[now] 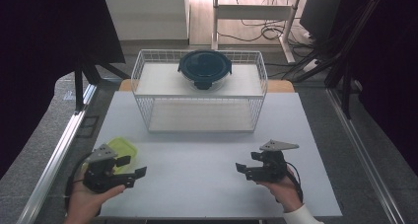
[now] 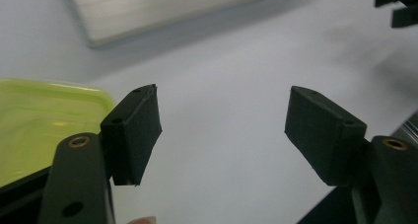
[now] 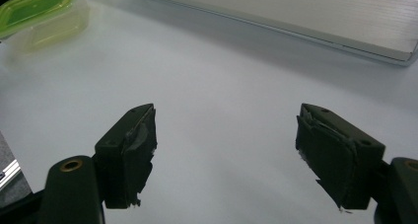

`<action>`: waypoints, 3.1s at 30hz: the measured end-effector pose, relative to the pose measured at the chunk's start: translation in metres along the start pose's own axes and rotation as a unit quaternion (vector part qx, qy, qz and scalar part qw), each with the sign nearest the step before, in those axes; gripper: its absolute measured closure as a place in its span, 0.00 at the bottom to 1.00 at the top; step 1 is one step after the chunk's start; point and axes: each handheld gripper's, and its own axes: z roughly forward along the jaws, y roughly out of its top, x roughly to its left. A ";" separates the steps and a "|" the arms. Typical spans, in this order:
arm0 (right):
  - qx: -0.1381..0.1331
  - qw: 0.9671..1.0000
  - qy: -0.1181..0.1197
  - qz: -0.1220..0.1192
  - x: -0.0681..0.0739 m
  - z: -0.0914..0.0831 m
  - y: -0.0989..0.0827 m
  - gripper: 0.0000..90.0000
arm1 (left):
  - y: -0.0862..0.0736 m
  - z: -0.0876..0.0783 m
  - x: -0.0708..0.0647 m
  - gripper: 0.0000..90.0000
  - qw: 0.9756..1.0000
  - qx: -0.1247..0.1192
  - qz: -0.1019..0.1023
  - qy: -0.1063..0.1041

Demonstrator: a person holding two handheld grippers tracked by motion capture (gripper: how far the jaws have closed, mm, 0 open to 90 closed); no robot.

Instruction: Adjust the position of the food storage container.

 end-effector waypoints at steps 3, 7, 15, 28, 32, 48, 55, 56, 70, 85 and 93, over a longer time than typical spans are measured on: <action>0.002 1.000 0.000 0.001 -0.001 0.000 0.000 0.26 | 0.003 -0.006 0.021 0.33 1.000 -0.004 -0.018 0.022; 0.006 1.000 0.000 0.001 -0.002 0.002 -0.001 0.26 | 0.004 -0.007 0.048 0.36 0.998 -0.004 -0.038 0.049; 0.010 1.000 -0.002 0.006 -0.004 0.004 -0.002 0.26 | 0.006 0.004 0.101 0.41 0.994 -0.002 -0.076 0.077; 0.015 1.000 -0.003 0.010 -0.007 0.006 -0.004 0.26 | 0.014 0.040 0.152 0.88 0.988 0.056 -0.076 0.123; 0.019 1.000 -0.003 0.012 -0.009 0.008 -0.006 0.26 | 0.016 0.051 0.163 0.99 0.984 0.078 -0.078 0.137; 0.025 1.000 -0.002 0.017 -0.011 0.011 -0.008 0.25 | 0.016 0.069 0.167 1.00 0.983 0.137 -0.021 0.119; 0.027 1.000 0.000 0.014 -0.009 0.012 -0.008 0.25 | 0.019 0.078 0.149 1.00 0.981 0.169 0.034 0.088; 0.028 1.000 0.000 0.014 -0.009 0.012 -0.008 0.25 | 0.019 0.079 0.145 1.00 0.980 0.173 0.043 0.086; 0.027 1.000 0.001 0.014 -0.009 0.012 -0.008 0.25 | 0.021 0.084 0.113 1.00 0.980 0.170 0.083 0.058; 0.021 1.000 -0.006 0.019 -0.010 0.010 -0.007 0.25 | -0.016 0.001 0.127 1.00 0.985 0.088 -0.076 0.125; 0.019 1.000 -0.009 0.016 -0.009 0.010 -0.005 0.25 | -0.047 -0.014 0.129 1.00 0.981 0.085 -0.116 0.129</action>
